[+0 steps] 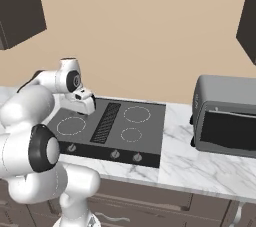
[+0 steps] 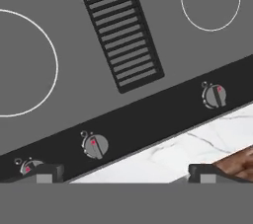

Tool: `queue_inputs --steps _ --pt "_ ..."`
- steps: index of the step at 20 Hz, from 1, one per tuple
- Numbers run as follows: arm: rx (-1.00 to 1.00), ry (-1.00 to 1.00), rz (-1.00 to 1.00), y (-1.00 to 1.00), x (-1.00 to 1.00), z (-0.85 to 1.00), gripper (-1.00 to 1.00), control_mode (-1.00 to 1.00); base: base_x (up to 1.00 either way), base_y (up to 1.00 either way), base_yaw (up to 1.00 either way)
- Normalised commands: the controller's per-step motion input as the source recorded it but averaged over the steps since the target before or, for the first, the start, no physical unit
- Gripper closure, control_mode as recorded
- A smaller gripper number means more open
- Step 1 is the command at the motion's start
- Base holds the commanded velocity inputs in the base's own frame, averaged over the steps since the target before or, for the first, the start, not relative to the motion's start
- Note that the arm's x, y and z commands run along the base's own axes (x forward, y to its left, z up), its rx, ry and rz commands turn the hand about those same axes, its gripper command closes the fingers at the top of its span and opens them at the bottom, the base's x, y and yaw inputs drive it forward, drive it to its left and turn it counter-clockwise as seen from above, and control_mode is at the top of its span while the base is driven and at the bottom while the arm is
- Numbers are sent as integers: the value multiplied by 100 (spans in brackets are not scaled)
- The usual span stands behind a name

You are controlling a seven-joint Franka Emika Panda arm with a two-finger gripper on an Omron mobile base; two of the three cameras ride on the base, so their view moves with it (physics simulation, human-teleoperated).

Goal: The kettle is done boiling. Turn off the stove, then wait for 300 timesteps before moving the kettle to the dining table.

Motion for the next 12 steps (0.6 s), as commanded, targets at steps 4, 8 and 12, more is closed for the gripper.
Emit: queue_inputs --steps 4,8,12 --pt "1 0 13 -7 25 1 -100 -100 0 0 0" --pt "2 0 13 -4 28 5 -100 -100 0 0 0" --pt "3 -1 14 -2 30 0 -100 -100 0 0 0"
